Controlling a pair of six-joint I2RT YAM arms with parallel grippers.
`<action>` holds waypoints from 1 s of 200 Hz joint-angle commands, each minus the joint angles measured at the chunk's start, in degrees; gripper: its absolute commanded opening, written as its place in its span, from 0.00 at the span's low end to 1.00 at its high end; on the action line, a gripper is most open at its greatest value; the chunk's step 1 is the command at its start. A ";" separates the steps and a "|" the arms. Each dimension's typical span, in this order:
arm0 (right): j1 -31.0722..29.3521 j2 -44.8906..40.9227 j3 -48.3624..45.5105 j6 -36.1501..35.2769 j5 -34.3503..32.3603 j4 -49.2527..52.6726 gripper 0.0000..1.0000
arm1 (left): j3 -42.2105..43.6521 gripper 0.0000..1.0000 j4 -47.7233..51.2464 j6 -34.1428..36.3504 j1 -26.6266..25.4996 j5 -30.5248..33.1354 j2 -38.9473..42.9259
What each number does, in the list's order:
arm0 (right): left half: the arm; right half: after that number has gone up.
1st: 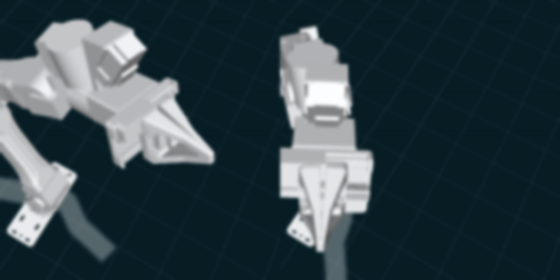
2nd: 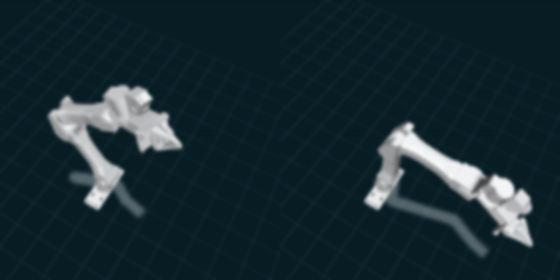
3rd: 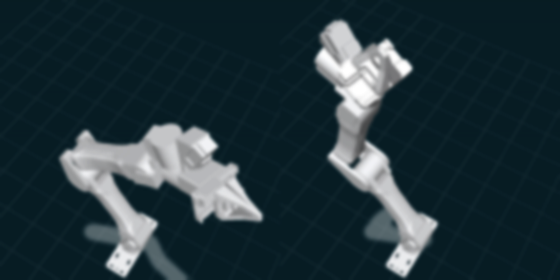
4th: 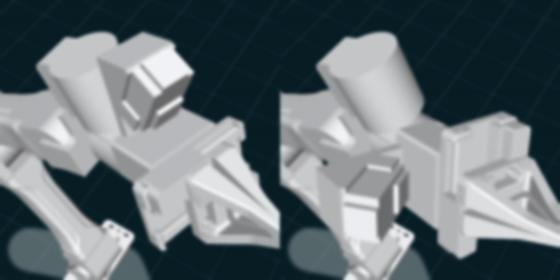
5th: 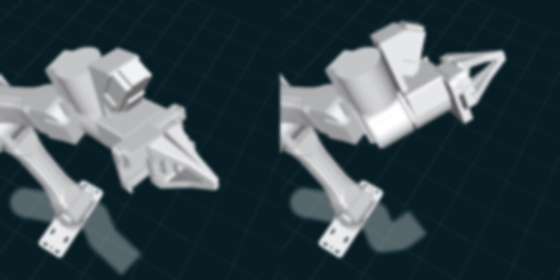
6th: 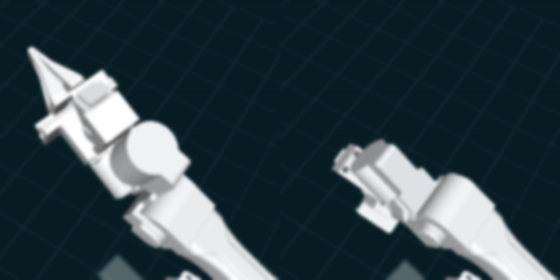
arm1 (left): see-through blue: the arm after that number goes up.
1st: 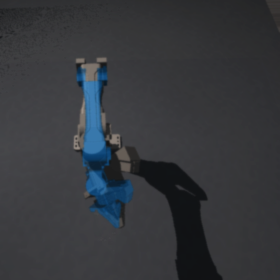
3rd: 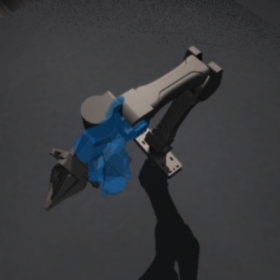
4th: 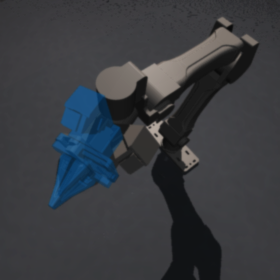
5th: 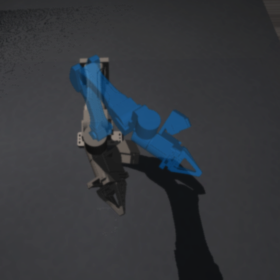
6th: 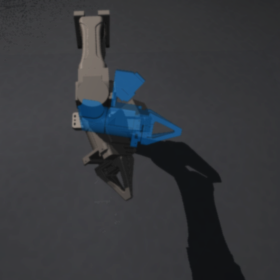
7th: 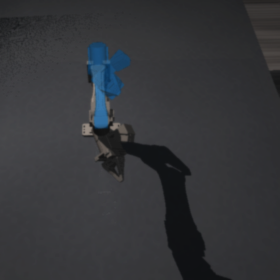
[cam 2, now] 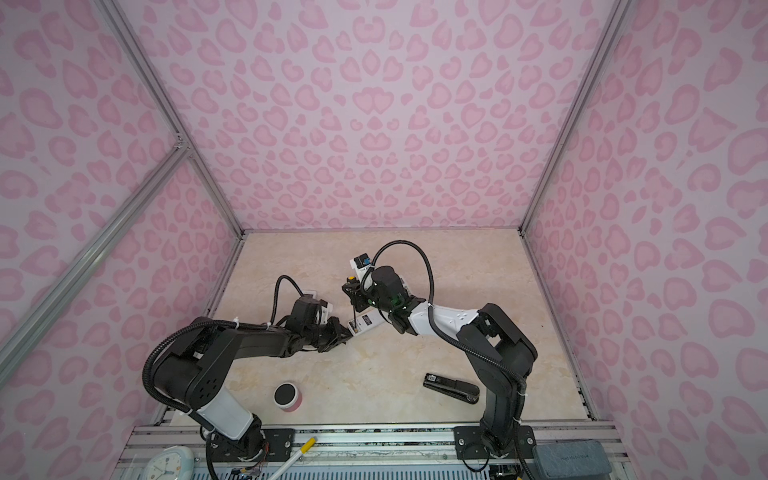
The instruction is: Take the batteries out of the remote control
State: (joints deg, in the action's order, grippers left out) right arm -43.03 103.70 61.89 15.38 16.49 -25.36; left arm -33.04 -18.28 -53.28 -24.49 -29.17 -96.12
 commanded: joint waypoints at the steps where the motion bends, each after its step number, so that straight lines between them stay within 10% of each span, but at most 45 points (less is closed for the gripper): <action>1: -0.15 -0.40 0.17 -1.05 -0.20 -0.71 0.00 | -0.13 0.12 5.25 1.43 0.06 3.69 -0.98; 100: 7.17 0.51 -7.92 17.13 4.64 -19.64 0.00 | -0.31 0.12 6.22 2.32 0.31 3.77 -0.16; 200: 6.64 1.77 -4.69 11.54 1.18 -9.56 0.00 | -1.61 0.12 8.59 2.40 0.08 3.50 2.52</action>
State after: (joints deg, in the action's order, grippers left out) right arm -36.05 104.90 56.36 28.99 19.03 -37.12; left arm -33.85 -13.74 -51.42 -24.29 -27.07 -94.11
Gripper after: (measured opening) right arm 0.236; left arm 0.117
